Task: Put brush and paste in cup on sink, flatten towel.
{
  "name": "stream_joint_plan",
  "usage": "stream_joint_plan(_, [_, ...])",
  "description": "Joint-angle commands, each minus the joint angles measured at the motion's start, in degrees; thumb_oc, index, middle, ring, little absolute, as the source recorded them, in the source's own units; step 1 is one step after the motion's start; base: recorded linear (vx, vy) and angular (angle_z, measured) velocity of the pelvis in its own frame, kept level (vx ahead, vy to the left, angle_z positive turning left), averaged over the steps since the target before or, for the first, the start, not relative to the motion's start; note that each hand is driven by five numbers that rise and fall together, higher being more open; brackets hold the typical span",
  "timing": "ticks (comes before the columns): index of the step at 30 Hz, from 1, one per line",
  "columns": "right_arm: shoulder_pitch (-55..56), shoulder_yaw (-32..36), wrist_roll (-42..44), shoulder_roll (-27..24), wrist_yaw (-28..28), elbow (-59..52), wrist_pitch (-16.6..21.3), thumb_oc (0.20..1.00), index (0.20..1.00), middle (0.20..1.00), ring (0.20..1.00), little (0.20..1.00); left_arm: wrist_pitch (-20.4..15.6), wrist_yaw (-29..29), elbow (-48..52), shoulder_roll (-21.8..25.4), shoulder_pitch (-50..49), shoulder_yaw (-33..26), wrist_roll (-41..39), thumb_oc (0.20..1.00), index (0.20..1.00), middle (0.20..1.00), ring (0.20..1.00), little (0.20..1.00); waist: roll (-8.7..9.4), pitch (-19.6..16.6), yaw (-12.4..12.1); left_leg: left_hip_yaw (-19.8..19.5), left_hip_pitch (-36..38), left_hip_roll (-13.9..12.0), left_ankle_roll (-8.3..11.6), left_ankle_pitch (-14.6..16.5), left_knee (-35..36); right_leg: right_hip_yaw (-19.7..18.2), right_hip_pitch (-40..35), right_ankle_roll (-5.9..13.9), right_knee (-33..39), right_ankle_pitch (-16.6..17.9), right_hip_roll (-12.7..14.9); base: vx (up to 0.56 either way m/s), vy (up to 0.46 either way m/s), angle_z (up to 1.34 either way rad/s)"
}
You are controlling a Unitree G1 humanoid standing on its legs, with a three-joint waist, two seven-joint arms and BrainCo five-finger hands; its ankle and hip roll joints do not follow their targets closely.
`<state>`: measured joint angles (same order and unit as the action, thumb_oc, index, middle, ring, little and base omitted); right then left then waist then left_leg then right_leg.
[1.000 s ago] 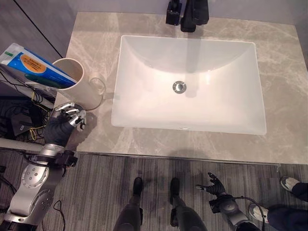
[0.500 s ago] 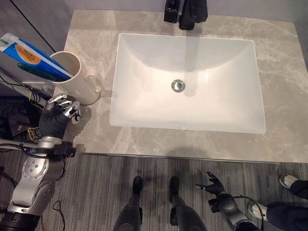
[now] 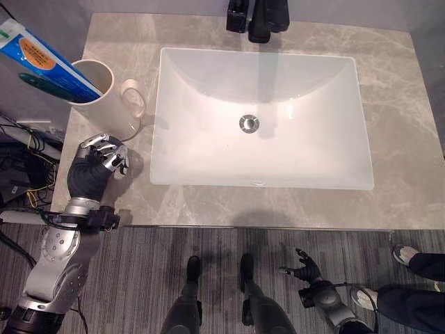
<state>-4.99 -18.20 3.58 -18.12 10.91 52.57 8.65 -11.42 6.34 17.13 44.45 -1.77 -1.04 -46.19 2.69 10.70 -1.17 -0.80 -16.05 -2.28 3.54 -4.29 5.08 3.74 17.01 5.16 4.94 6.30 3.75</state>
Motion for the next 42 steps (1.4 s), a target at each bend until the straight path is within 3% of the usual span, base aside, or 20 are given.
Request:
stream_joint_plan(1, [1.0, -1.1, -1.0, -0.6, -0.3, -0.5, 0.9, 1.000, 1.000, 1.000, 1.000, 1.000, -1.7, -0.9, -1.1, 0.8, 0.7, 0.6, 0.6, 0.200, 0.200, 0.200, 0.200, 0.200, 0.35, -2.6, -0.2, -0.8, -0.9, -2.0, 1.12, 0.5, -0.1, 1.6, 0.4, 4.30, 0.1, 0.1, 5.1, 0.00, 0.000, 0.00])
stream_joint_plan(25, [1.7, -1.2, -0.7, -0.8, -0.4, -2.2, 0.6, 1.000, 1.000, 1.000, 1.000, 1.000, -3.2, 6.7, -14.3, -3.1, 14.9, 1.2, 7.0, 0.200, 0.200, 0.200, 0.200, 0.200, 0.97, -2.3, 1.4, -0.5, -2.4, -2.2, 1.31, 0.5, -0.1, 1.5, 1.9, 4.34, 0.1, 0.2, 5.0, 0.00, 0.000, 0.00])
stream_joint_plan(42, [1.0, -2.4, -0.6, -1.0, -0.2, -2.3, 0.4, 1.000, 1.000, 1.000, 1.000, 1.000, -3.6, 9.5, -22.4, -1.3, 25.5, 4.4, 8.4, 0.200, 0.200, 0.200, 0.200, 0.200, 1.22, -2.1, 2.3, -0.2, -3.2, -2.4, 1.50, 0.5, -0.1, 1.2, 2.8, 4.46, 0.1, 0.2, 4.7, 0.00, 0.000, 0.00])
